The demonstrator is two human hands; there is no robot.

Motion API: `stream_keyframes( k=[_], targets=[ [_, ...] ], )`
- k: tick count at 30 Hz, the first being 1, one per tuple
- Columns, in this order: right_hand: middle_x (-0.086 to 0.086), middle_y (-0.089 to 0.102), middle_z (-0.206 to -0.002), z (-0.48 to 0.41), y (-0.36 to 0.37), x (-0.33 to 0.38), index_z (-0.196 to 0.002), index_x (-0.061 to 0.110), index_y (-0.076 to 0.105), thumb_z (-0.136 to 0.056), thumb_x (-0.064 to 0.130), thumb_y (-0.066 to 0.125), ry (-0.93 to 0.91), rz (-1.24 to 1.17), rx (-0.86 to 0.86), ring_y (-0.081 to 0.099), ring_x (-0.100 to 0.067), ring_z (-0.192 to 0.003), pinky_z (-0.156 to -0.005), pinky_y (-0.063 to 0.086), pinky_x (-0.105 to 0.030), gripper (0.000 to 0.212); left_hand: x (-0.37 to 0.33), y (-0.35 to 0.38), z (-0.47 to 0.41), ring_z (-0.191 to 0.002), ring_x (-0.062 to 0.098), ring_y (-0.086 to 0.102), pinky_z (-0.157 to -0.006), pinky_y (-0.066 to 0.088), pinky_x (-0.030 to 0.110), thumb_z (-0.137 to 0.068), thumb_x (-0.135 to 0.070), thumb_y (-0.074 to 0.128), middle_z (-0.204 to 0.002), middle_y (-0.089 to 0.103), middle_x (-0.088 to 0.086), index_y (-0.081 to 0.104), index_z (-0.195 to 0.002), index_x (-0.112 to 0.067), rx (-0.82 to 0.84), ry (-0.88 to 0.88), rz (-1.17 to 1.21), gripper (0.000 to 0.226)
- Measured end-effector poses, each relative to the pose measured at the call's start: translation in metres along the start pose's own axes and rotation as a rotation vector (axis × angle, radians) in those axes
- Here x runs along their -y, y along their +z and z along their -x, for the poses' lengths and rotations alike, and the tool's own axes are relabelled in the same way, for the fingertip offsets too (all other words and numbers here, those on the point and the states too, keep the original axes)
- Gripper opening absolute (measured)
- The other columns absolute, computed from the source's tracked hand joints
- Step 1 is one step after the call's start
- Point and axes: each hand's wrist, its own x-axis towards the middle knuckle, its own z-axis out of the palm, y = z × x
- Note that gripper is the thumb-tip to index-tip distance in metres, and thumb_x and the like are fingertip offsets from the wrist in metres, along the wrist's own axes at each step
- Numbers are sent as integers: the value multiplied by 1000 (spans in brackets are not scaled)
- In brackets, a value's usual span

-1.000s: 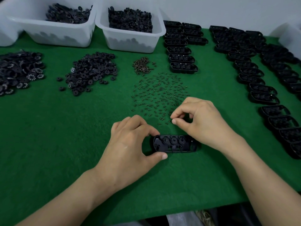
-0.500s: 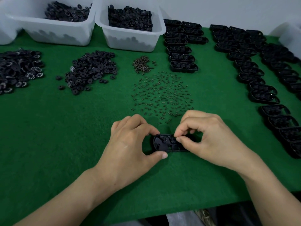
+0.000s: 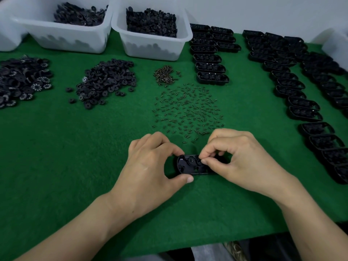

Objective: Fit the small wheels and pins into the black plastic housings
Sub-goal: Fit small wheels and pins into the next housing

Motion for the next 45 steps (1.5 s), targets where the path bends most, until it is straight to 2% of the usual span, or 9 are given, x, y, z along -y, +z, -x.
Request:
stream_keyframes(
  k=[5,11,16,21,24,27,30,35,45],
  targets=[
    [11,61,-74,-2,-2,0,-77,22,75,-74,11,74,29,-17,41,57,-5,-68,-65,49,-28,12,1,0,1,-84,6,42,-80,22,21,-60,-54,64,-84,46,-15,65,-90,-27,-3,1,8,40],
    [16,57,-71,-16,-6,-6,-86,23,73,-79,12,70,65,53,-70,49,3,-62,-60,35,-9,13,1,0,0,-85,6,43,-79,22,22,-60,-56,61,-85,46,-14,65,-91,-27,-2,-1,5,43],
    [4,62,-85,-29,4,-6,-96,21,73,-83,18,66,84,208,-21,47,-8,-69,-71,49,-35,15,1,0,0,-85,6,42,-81,22,22,-60,-56,61,-86,47,-14,65,-92,-26,4,-1,1,44],
    [12,58,-78,-27,1,-9,-80,21,69,-80,16,67,95,235,-19,43,2,-62,-67,44,-26,5,2,0,0,-85,7,43,-81,22,22,-60,-56,62,-86,47,-14,65,-93,-26,2,-3,3,44],
    [13,57,-68,-14,-3,-14,-70,22,64,-76,11,68,135,59,-97,49,0,-60,-57,35,-9,13,1,0,1,-85,6,42,-81,22,22,-61,-56,62,-86,47,-14,65,-93,-27,2,-3,10,43],
    [2,62,-69,3,-6,-17,-69,24,68,-74,11,71,160,-266,-140,49,-7,-58,-53,38,-16,14,2,0,1,-85,6,42,-82,23,22,-61,-57,60,-86,47,-14,65,-92,-27,0,-4,10,43],
    [-2,62,-72,11,-3,-18,-72,23,73,-71,12,74,169,-389,-108,50,-18,-62,-55,41,-27,11,2,1,1,-84,6,42,-82,23,23,-61,-56,61,-85,47,-14,65,-91,-27,-6,-3,13,42],
    [0,59,-71,14,2,-17,-73,20,74,-69,6,75,172,-380,-96,49,-3,-61,-57,36,-14,15,1,1,1,-84,6,43,-80,23,22,-61,-54,64,-85,47,-13,65,-91,-27,-4,-1,3,40],
    [5,58,-72,15,4,-19,-69,23,72,-71,7,75,155,-249,-100,46,-8,-62,-57,36,-12,16,0,0,1,-86,8,44,-82,25,25,-62,-53,67,-86,48,-12,65,-91,-26,-3,-9,-12,39]
  ],
)
